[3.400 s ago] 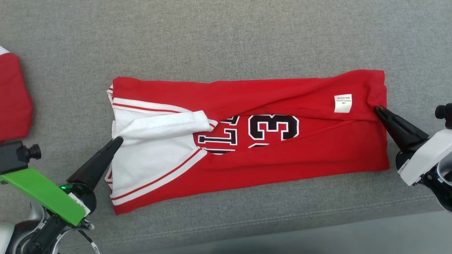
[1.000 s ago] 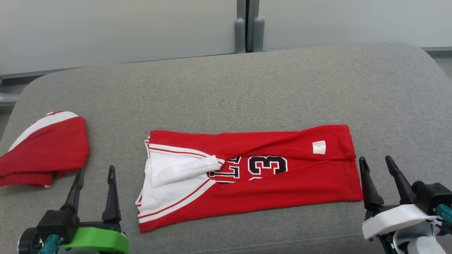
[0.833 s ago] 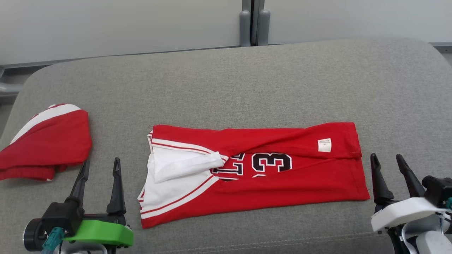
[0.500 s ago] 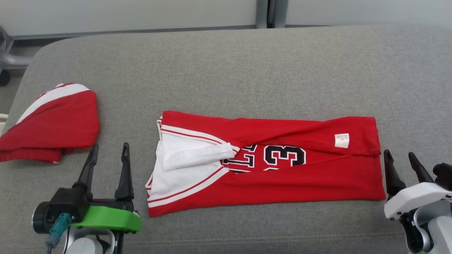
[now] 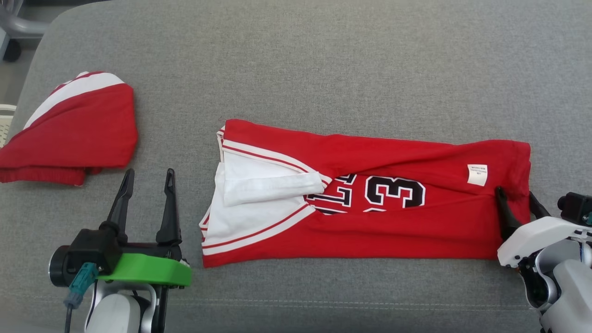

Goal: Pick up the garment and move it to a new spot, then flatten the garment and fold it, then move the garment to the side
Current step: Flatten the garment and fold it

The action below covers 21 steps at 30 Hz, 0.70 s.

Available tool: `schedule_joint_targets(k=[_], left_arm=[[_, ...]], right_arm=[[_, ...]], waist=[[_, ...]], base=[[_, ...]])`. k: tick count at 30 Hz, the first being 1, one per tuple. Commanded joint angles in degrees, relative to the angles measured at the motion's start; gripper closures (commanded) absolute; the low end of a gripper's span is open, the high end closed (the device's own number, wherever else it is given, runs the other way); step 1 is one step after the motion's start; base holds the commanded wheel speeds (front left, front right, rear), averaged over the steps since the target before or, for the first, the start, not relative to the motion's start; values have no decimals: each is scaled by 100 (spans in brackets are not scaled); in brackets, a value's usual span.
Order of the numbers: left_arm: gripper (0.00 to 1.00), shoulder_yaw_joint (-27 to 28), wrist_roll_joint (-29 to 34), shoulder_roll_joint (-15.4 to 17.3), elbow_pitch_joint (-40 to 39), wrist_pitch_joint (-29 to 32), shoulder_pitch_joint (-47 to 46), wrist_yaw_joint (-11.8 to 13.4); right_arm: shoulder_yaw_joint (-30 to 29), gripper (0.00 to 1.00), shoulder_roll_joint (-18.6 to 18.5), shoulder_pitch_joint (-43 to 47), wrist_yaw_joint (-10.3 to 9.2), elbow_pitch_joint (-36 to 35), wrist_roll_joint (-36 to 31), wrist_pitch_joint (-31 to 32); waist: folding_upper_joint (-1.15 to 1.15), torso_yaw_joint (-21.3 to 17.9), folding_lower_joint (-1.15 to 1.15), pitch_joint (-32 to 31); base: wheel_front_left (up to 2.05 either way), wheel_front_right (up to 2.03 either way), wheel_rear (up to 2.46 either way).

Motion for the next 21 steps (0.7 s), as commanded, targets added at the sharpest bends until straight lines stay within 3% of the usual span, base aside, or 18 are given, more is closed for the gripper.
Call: schedule_joint_targets(k=[1,7,8,9,11,12,21], left_arm=[[0,28,65,-51,23,-16,-113,-38],[0,152,147,-134,54,-16,-165,-127],[0,171,160,-151,60,-16,-164,-142],[0,191,174,-164,60,-16,-169,-153],[0,241,213,-191,65,-16,-175,-167],[0,258,226,-206,65,-16,-176,-182],[0,421,337,-298,59,-16,-180,-250]], right_arm=[[59,0,-9,-67,-1,100,55,21],[416,0,109,-74,-1,439,413,204],[501,6,132,-67,2,435,501,225],[587,45,150,-52,3,435,583,278],[699,90,124,-31,9,429,717,315],[762,100,116,-10,9,441,808,362],[636,100,-450,-149,-45,598,1221,-6]], waist=[[0,40,0,74],[0,26,0,129],[0,21,0,131],[0,15,0,135],[0,4,0,145],[0,-2,0,150],[0,-89,0,157]], base=[[0,0,0],[0,0,0],[0,0,0],[0,0,0],[0,0,0],[0,0,0],[0,0,0]])
